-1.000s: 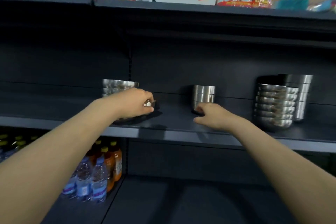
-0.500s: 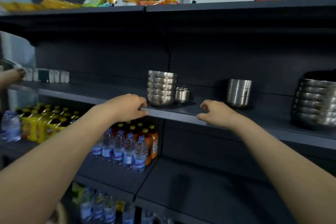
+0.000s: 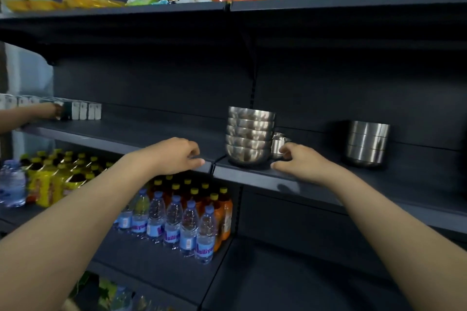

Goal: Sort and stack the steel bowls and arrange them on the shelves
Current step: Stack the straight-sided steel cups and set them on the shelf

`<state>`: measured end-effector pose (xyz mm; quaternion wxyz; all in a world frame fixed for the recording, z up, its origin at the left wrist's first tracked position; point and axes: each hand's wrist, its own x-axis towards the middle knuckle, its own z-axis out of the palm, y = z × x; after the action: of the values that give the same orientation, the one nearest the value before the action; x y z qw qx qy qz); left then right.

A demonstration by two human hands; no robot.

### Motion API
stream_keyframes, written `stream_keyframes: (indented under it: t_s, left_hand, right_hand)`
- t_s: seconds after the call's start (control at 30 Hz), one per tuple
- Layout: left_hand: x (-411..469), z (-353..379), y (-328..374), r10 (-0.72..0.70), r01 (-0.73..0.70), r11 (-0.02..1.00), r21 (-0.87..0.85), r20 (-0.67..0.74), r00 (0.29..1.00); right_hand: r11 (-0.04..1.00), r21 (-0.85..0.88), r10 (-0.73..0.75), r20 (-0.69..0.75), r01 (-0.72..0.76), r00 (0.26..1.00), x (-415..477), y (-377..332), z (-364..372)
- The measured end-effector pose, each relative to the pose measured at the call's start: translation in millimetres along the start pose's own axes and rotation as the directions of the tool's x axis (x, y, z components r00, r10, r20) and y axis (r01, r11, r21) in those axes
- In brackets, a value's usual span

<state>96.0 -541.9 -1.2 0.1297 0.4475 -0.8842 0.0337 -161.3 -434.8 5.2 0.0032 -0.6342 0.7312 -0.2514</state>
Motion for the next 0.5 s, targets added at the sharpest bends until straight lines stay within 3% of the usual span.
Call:
stream_keyframes:
  t_s: [0.13, 0.33, 0.5]
  left_hand:
    - [45, 5, -11, 0.048, -0.048, 0.996, -0.074, 0.006, 0.999]
    - [97, 17, -10, 0.170, -0.165, 0.979, -0.121, 0.034, 0.985]
    - [116, 31, -10, 0.244, -0.219, 0.926, -0.308, 0.043, 0.969]
  right_hand:
    - [0.990, 0.130, 0.050, 0.029, -0.054, 0.998, 26, -3, 7]
    - [0.943, 0.332, -0.014, 0.069, -0.010, 0.997, 42, -2, 16]
    - [0.913, 0.408, -0.012, 0.043, -0.007, 0.999, 54, 3, 25]
